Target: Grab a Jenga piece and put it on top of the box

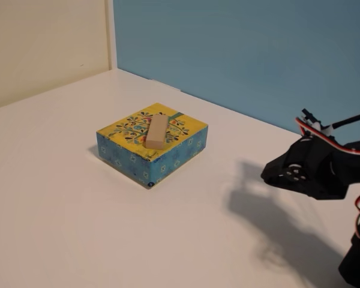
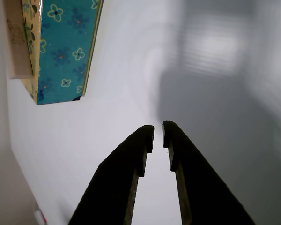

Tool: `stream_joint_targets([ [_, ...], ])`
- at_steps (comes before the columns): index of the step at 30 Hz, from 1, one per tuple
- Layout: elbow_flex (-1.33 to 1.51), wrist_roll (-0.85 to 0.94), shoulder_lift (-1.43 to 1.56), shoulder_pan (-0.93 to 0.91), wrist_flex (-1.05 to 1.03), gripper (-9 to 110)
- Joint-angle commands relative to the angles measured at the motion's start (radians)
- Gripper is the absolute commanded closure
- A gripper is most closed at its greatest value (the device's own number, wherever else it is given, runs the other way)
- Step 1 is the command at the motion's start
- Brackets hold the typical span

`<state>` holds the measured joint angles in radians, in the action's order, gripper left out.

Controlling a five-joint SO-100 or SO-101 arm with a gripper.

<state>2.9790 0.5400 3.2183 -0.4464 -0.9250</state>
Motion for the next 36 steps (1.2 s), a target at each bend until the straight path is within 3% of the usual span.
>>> stream_joint_targets([
  [1, -0.005, 0.005, 0.008, 0.006, -0.003, 101],
  [36, -0.005, 0.02, 0.008, -0.009, -0.008, 101],
])
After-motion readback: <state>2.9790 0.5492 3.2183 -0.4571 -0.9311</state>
